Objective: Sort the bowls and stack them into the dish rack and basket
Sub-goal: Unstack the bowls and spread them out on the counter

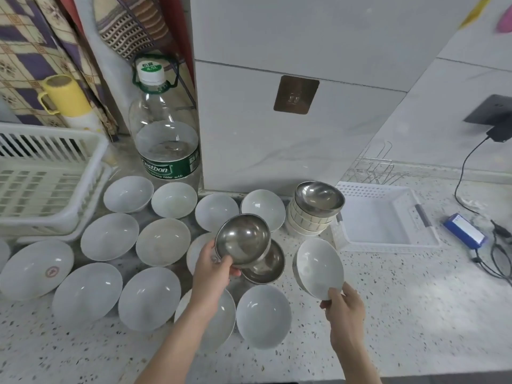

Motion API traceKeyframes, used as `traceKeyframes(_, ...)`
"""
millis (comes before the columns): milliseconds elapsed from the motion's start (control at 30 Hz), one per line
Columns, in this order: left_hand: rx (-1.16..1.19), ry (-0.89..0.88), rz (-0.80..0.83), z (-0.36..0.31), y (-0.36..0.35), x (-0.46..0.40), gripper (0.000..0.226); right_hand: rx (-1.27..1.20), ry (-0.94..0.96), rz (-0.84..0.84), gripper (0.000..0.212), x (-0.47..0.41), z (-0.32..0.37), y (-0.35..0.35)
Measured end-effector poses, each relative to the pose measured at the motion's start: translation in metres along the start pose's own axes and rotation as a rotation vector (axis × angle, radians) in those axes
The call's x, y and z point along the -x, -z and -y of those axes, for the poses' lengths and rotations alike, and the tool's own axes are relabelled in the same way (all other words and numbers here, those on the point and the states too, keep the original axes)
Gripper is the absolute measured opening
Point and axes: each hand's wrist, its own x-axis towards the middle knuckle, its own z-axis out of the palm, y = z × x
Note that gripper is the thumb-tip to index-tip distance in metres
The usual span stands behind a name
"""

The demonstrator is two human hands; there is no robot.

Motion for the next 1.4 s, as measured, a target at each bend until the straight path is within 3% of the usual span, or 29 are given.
traceKeyframes(200,-0.202,-0.046,0.064,0.018,-0.049,0.015,0.044,-0.056,-0.011,-0.117,0.023,-0.015,-0.018,0.028)
traceKeyframes(400,-0.350,-0.055,0.083,0.039,-0.107,0.038,0.057,-0.066,-0.011,-0.106,0.025,-0.042,-0.025,0.064)
traceKeyframes(567,-0.443,-0.033,0.018,0.052,-0.142,0.047,0.068,-0.051,-0.004,-0.030,0.026,-0.061,-0.030,0.089)
traceKeyframes(933,-0.455,0.058,-0.107,0.066,-0.184,0.038,0.058,0.022,-0.022,0.138,0.030,-0.081,-0.031,0.116)
traceKeyframes(1233,-0.541,0.010,-0.214,0.072,-0.188,0.029,0.054,0.075,-0.027,0.210,0.032,-0.086,-0.036,0.123)
traceKeyframes(1400,-0.529,0.011,-0.181,0.077,-0.190,0.032,0.068,0.107,-0.004,0.225,0.033,-0.088,-0.041,0.123)
